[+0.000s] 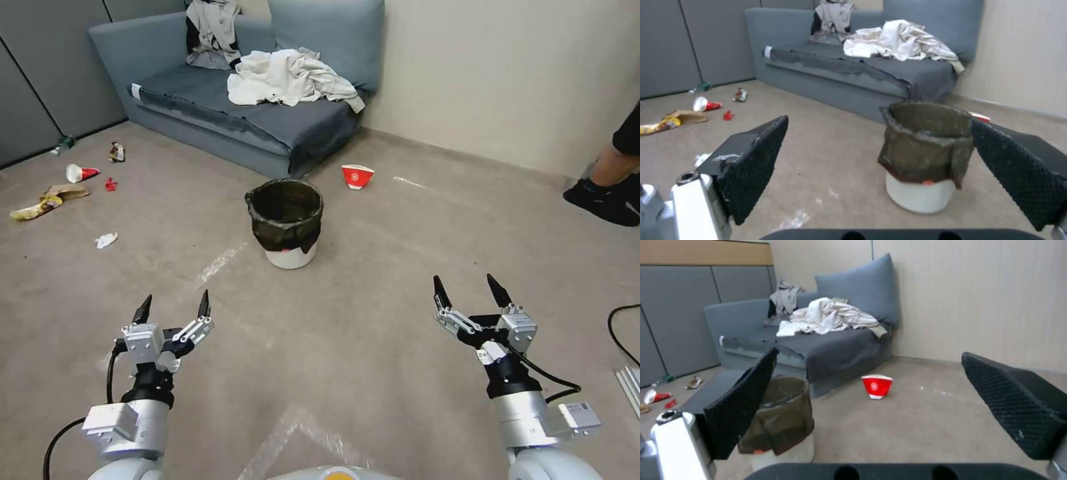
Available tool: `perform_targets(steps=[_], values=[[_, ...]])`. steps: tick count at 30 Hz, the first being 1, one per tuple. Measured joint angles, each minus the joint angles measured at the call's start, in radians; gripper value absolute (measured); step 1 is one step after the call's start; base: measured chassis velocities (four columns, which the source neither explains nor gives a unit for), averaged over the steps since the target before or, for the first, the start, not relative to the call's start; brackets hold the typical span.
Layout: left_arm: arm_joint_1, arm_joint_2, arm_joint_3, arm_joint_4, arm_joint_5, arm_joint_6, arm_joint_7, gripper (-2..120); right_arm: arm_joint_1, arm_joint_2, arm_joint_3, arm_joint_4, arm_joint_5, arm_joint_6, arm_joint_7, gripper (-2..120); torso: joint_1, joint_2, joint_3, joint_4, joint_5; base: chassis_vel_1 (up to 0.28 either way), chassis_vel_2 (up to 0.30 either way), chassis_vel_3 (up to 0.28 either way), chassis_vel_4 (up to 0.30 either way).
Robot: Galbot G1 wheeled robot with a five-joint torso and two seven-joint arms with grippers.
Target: Pick up the trash can from the floor.
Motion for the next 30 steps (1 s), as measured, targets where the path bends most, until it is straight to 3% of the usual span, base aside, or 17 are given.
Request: perform_targets(steps=[30], values=[[-0.022, 0.008, 0.001, 0.025, -0.027, 0.004, -0.002, 100, -0.007, 0.006, -0.002, 0.003, -0.006, 0.002, -0.009, 100, 0.0, 0.0, 0.0, -0.0001, 0.0004, -0.187, 0.188, 0.189, -0.186]])
